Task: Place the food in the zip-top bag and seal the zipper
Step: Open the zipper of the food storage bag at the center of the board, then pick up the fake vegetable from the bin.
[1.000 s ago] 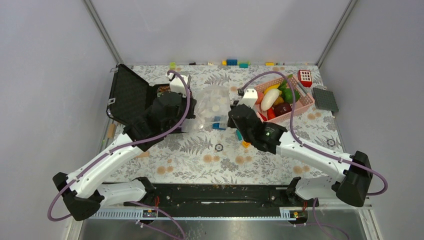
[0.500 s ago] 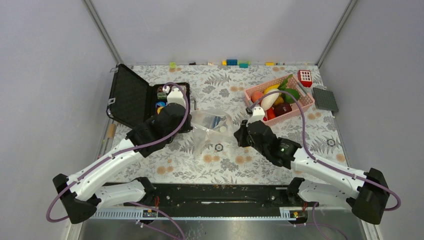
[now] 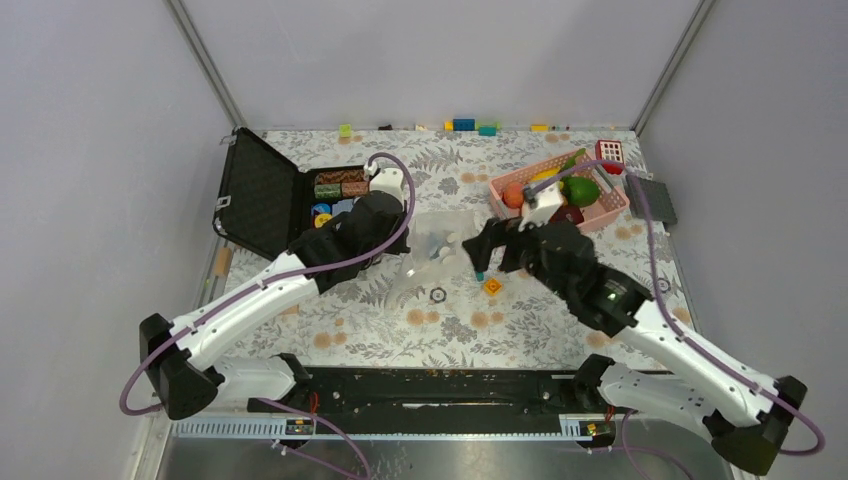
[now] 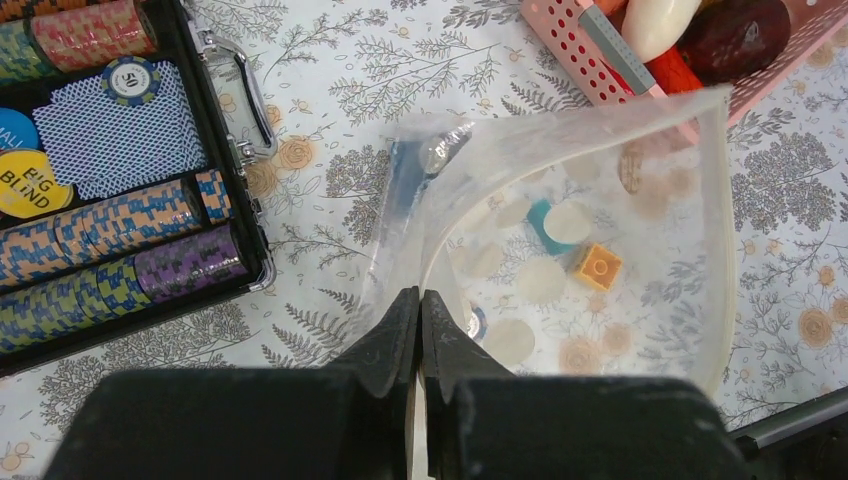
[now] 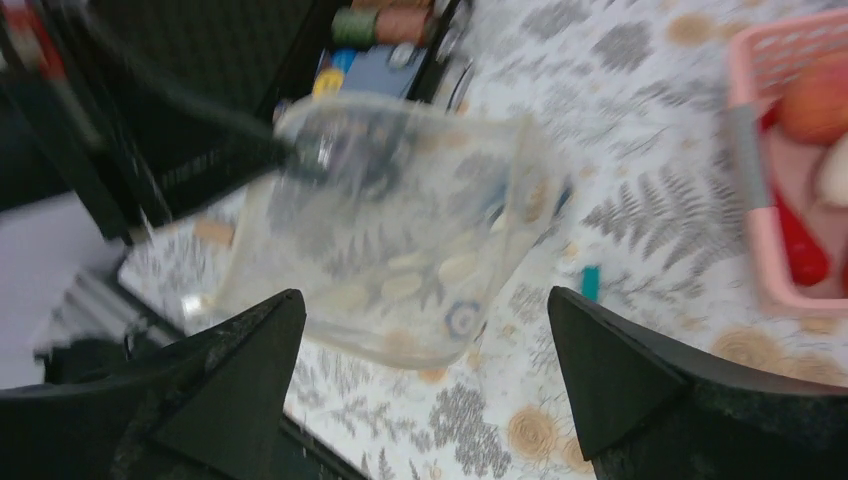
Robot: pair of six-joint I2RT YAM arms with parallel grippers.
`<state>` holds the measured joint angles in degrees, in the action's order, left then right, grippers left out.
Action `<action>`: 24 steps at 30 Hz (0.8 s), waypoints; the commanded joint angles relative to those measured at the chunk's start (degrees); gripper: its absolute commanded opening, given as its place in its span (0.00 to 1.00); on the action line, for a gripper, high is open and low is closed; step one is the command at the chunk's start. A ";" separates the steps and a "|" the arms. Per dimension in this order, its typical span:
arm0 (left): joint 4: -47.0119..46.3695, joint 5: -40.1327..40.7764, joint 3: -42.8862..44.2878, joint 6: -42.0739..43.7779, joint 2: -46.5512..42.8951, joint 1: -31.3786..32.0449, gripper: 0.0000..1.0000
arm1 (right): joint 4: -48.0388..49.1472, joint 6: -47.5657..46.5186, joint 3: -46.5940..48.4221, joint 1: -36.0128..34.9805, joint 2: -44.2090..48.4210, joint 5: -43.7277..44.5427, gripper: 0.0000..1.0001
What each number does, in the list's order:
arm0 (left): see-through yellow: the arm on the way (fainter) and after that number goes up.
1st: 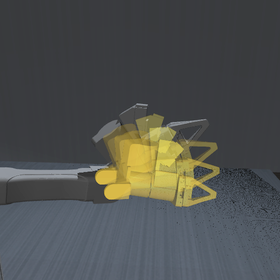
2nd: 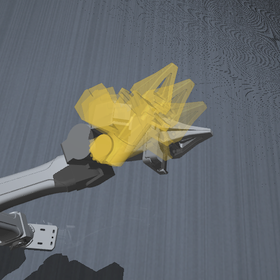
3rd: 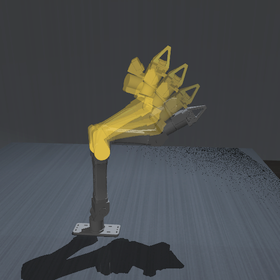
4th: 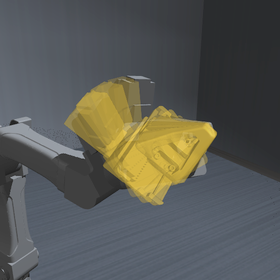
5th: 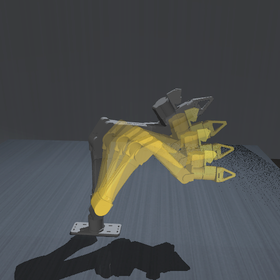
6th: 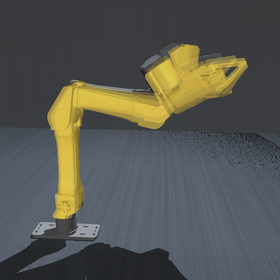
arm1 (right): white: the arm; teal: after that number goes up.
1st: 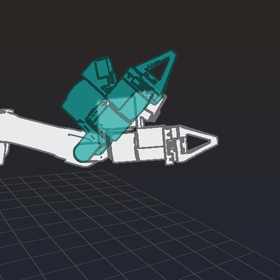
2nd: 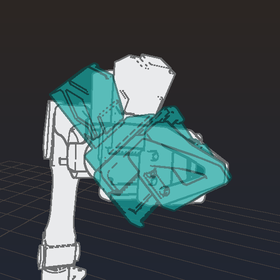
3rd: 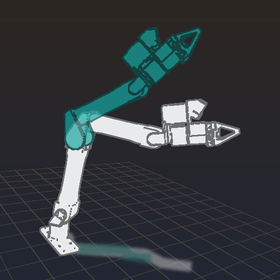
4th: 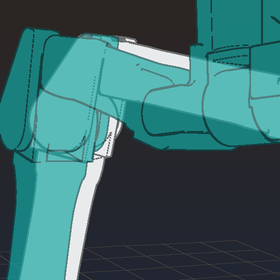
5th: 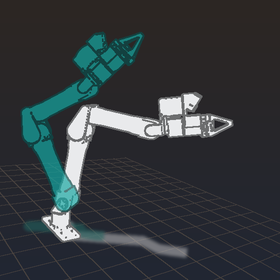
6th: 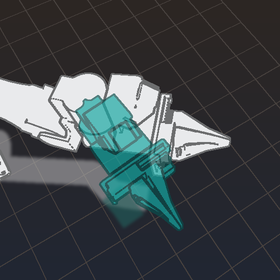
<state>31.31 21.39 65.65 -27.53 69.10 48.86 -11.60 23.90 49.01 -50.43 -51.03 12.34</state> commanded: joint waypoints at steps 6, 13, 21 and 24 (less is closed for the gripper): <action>-3.35 4.01 6.99 1.79 2.44 0.14 0.00 | -14.95 6.95 13.93 25.44 -7.44 2.41 1.00; -6.91 7.44 7.66 4.96 3.53 0.16 0.00 | -14.15 7.25 25.36 38.02 -29.56 1.21 1.00; -11.76 3.64 8.74 5.73 7.89 -3.24 0.00 | -13.78 9.65 40.23 45.18 -51.35 -1.26 0.97; -12.64 2.64 9.30 5.61 9.10 -4.18 0.00 | -12.64 9.81 42.42 46.31 -55.41 -1.63 0.94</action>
<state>23.33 25.67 71.61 -22.52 77.25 45.93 -24.97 31.92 86.98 -5.80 -103.48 12.08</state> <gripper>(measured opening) 0.010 0.954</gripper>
